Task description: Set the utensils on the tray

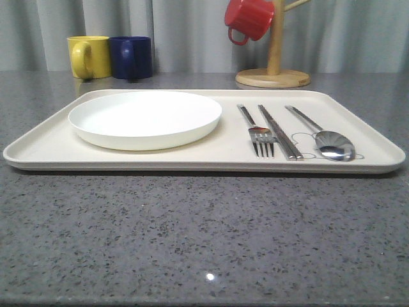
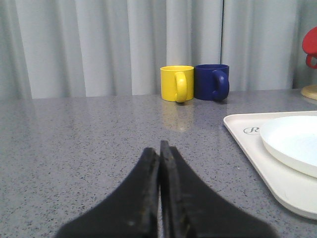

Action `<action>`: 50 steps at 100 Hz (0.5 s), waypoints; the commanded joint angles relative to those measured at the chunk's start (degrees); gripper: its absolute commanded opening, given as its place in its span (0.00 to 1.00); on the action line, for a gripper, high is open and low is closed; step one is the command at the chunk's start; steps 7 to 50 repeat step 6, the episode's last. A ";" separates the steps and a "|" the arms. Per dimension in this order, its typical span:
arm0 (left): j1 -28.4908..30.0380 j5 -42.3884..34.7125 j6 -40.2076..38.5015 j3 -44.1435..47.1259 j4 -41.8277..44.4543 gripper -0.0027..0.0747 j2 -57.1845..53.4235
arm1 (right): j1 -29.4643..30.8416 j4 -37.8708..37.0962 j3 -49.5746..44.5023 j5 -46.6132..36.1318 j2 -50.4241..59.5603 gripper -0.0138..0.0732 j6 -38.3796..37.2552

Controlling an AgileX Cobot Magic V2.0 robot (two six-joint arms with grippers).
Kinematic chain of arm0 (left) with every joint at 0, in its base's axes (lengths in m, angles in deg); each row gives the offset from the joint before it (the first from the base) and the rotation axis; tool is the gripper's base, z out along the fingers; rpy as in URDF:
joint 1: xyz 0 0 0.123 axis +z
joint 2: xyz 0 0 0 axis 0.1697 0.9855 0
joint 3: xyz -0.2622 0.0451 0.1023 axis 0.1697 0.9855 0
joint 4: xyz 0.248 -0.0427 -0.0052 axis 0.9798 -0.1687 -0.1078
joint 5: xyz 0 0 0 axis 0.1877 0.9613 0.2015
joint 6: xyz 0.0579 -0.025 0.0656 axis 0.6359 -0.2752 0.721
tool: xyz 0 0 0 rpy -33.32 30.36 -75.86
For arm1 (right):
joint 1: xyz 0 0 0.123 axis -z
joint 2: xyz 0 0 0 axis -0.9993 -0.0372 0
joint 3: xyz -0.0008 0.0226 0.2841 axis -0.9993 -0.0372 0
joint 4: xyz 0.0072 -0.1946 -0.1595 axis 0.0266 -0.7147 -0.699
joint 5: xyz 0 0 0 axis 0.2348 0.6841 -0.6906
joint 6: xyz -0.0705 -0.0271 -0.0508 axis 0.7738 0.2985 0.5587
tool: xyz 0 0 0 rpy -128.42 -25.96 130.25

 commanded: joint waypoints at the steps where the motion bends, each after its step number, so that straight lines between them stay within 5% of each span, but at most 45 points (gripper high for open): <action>1: 0.27 -4.83 -0.54 2.45 0.10 0.01 -1.99 | 0.35 0.00 1.00 -4.82 1.29 0.08 0.50; 50: 0.27 -4.83 -0.54 2.45 0.10 0.01 -1.99 | 0.35 0.00 1.00 -4.82 1.29 0.08 0.50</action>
